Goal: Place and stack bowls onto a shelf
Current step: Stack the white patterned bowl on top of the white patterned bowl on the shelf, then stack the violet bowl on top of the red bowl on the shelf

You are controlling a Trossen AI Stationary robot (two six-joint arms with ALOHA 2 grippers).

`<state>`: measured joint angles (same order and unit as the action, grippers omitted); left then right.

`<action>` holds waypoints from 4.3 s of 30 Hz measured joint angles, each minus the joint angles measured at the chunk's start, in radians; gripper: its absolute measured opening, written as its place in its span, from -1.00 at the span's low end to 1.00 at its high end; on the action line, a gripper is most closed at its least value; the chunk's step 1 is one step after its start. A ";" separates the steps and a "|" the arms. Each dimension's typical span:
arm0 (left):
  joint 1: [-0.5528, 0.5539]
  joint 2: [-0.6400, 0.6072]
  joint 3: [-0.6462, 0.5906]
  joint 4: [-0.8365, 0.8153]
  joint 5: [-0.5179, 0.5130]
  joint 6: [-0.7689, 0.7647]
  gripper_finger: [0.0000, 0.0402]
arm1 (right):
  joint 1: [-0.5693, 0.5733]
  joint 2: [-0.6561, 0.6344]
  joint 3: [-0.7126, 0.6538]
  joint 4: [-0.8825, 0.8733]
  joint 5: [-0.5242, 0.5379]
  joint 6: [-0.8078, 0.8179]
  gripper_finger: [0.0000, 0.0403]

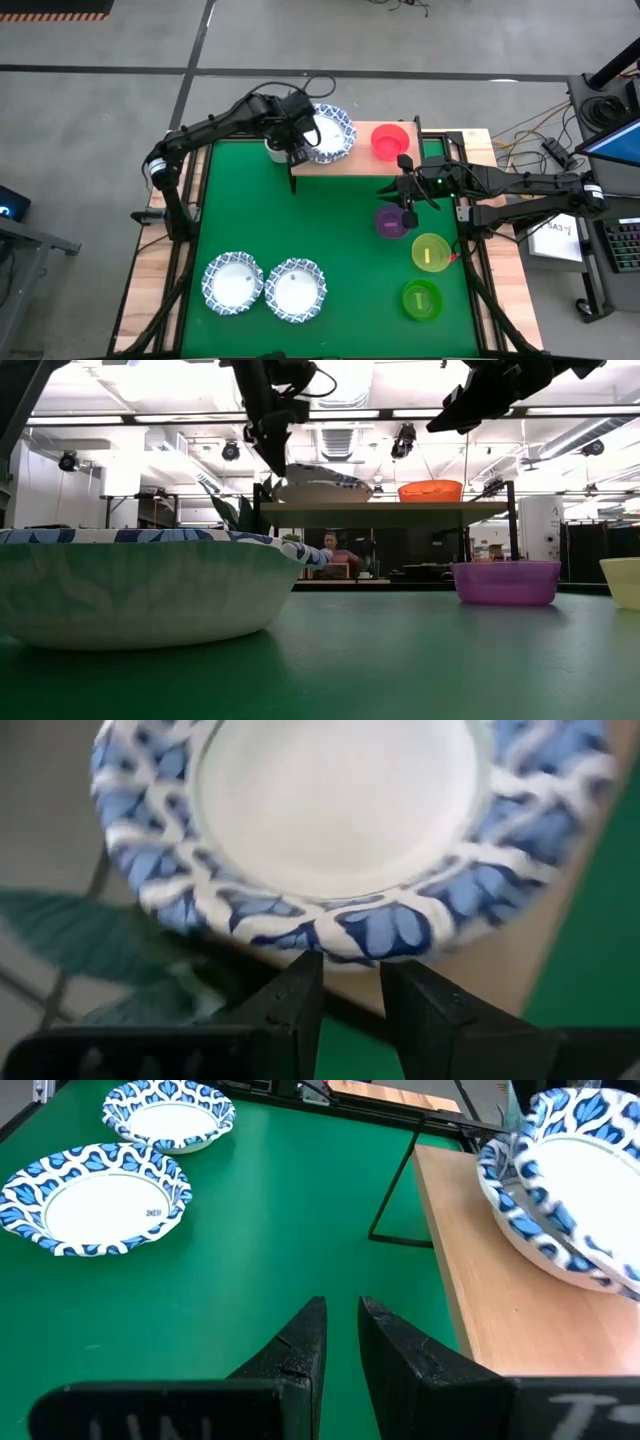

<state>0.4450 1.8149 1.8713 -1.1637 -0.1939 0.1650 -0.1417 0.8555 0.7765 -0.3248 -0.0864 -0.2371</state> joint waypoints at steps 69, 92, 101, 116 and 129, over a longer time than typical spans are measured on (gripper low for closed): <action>-0.497 -0.853 -1.101 0.990 -0.008 0.036 -0.57 | 0.130 0.576 0.416 -0.613 -0.039 0.848 -0.66; -0.497 -0.851 -1.102 0.959 -0.009 0.032 -0.57 | 0.135 0.826 0.398 -0.640 0.090 1.008 -0.45; -0.497 -0.851 -1.102 0.956 -0.009 0.032 -0.57 | 0.150 0.810 0.427 -0.636 0.069 0.999 -0.93; -0.497 -0.851 -1.102 0.959 -0.009 0.032 -0.57 | 0.258 0.715 0.734 -0.547 -0.069 0.622 -0.96; -0.498 -0.851 -1.102 0.959 -0.009 0.032 -0.57 | 0.237 0.708 1.045 -0.716 0.491 0.251 -0.96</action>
<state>-0.0526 0.9634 0.7689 -0.2043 -0.2024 0.1970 0.0958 1.5635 1.8217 -1.0404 0.4043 0.0140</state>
